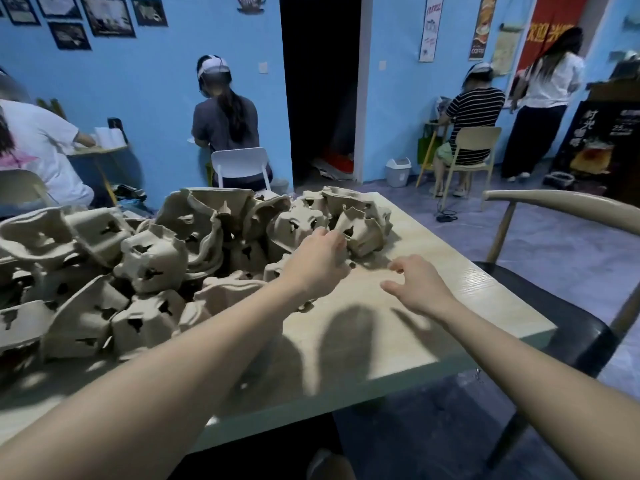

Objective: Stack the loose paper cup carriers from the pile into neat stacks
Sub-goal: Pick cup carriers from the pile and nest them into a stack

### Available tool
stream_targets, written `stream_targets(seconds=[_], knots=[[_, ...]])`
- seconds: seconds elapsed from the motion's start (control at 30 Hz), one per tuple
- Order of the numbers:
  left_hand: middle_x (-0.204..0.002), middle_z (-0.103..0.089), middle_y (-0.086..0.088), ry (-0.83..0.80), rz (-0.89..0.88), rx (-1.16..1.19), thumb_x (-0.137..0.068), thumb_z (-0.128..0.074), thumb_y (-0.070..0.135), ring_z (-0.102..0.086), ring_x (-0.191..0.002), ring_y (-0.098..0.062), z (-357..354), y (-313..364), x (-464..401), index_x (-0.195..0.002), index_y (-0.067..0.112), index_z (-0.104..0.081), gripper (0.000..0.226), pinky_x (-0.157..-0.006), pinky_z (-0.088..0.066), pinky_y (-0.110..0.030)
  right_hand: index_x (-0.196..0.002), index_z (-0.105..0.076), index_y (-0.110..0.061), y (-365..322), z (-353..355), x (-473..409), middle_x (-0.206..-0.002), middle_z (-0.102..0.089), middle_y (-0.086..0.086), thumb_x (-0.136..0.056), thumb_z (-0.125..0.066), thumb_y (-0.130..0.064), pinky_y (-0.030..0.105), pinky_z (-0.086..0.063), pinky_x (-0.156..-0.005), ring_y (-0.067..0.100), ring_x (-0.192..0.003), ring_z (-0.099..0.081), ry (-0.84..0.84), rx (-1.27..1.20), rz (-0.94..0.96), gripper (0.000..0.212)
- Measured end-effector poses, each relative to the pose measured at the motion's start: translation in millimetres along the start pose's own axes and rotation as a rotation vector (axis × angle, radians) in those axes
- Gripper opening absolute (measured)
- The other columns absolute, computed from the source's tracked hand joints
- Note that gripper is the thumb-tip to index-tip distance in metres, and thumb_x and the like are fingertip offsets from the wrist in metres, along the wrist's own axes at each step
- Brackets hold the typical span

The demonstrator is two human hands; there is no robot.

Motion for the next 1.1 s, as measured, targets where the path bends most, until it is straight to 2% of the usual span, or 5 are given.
stream_targets(seconds=[0.23, 0.5, 0.83, 0.93, 1.1], knots=[[-0.132, -0.039, -0.003, 0.038, -0.08, -0.056, -0.085, -0.057, 0.012, -0.037, -0.123, -0.023, -38.2, 18.4, -53.8, -0.126, 0.013, -0.046, 0.042, -0.097, -0.04, -0.04, -0.122, -0.055, -0.013, 46.6, -7.0, -18.1, -0.125, -0.048, 0.012, -0.087, -0.06, -0.036, 0.041, -0.041, -0.098, 0.032, -0.118, -0.042, 0.041, 0.042, -0.04, 0.042], [-0.144, -0.035, -0.001, 0.092, -0.213, -0.263, -0.087, -0.048, 0.007, -0.032, -0.132, -0.021, -59.3, 22.3, -90.6, -0.139, 0.016, -0.038, 0.053, -0.103, -0.027, -0.031, -0.114, -0.056, -0.018, 56.5, -17.6, -24.5, -0.119, -0.046, 0.005, -0.088, -0.052, -0.04, 0.038, -0.039, -0.092, 0.027, -0.114, -0.041, 0.093, 0.104, 0.031, 0.034], [-0.112, -0.051, -0.007, 0.174, -0.307, -0.466, -0.093, -0.044, 0.011, -0.041, -0.111, -0.026, -57.9, 20.7, -101.3, -0.105, 0.014, -0.062, 0.021, -0.091, -0.033, -0.033, -0.116, -0.055, -0.018, 60.5, -19.8, -24.9, -0.122, -0.044, 0.001, -0.092, -0.048, -0.04, 0.039, -0.038, -0.095, 0.023, -0.115, -0.04, 0.09, 0.101, 0.058, 0.033], [-0.105, -0.055, -0.005, 0.183, -0.332, -0.397, -0.091, -0.053, 0.019, -0.045, -0.103, -0.024, -50.4, 19.3, -99.1, -0.099, 0.016, -0.063, 0.013, -0.087, -0.035, -0.031, -0.117, -0.054, -0.019, 62.0, -21.1, -25.5, -0.121, -0.044, 0.001, -0.092, -0.049, -0.04, 0.039, -0.038, -0.095, 0.023, -0.115, -0.039, 0.084, 0.1, 0.056, 0.033], [-0.09, -0.05, 0.001, 0.085, -0.131, 0.056, -0.09, -0.059, 0.019, -0.046, -0.081, -0.017, -29.0, 25.5, -85.6, -0.094, 0.015, -0.062, 0.007, -0.065, -0.032, -0.026, -0.116, -0.054, -0.015, 62.9, -21.4, -26.8, -0.12, -0.045, 0.002, -0.089, -0.052, -0.04, 0.04, -0.039, -0.095, 0.024, -0.115, -0.04, 0.083, 0.098, 0.027, 0.036]])
Point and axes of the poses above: each hand's wrist, its own x-axis away from the middle knuckle, its own z-axis out of the back of the hand, y = z × x, the point moved 1 cm from there along -x, towards the middle knuckle
